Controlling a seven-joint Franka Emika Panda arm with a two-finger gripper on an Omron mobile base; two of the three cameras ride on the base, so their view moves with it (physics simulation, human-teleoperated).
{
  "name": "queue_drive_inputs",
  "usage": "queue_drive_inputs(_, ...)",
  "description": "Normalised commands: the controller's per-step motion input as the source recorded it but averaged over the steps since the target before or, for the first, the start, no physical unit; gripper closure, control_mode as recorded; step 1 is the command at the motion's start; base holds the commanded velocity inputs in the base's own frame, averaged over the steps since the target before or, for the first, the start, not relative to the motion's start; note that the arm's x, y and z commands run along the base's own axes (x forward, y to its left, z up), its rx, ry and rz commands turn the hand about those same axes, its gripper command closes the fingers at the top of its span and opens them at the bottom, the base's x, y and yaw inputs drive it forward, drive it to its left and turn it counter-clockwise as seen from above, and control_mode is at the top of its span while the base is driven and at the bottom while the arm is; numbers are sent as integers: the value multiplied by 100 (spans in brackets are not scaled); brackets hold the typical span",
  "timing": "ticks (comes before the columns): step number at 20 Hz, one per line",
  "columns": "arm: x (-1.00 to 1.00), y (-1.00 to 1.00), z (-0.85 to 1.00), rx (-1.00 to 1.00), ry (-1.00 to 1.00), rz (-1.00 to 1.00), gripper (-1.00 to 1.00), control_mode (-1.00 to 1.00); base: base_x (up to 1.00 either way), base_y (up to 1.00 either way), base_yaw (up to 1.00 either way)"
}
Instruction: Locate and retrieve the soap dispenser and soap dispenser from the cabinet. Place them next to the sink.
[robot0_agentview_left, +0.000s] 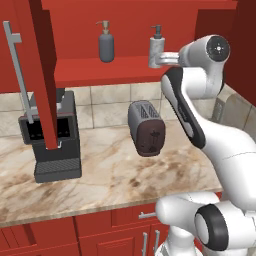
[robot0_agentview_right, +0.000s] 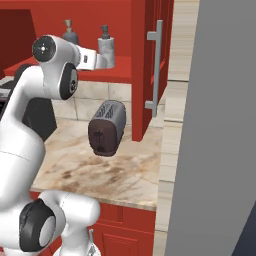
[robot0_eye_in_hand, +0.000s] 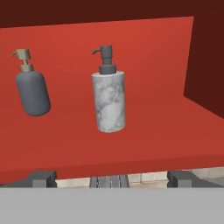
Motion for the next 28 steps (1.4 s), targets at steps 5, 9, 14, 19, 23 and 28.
queue_drive_inputs(5, 34, 0, -1, -1, 0, 2, -100, -100, 0, 0, 0)
queue_drive_inputs(9, 33, -3, 0, -1, 1, 4, -100, -100, 0, 0, 0)
queue_drive_inputs(14, 25, -1, 0, -1, 0, 4, -100, -100, 0, 0, 0)
queue_drive_inputs(19, 19, 0, 0, 0, 1, 5, -100, -100, 0, 0, 0)
queue_drive_inputs(23, 16, 0, 0, 0, 0, 4, -100, -100, 0, 0, 0)
queue_drive_inputs(28, 12, -3, 0, 0, 0, 2, -100, -100, 0, 0, 0)
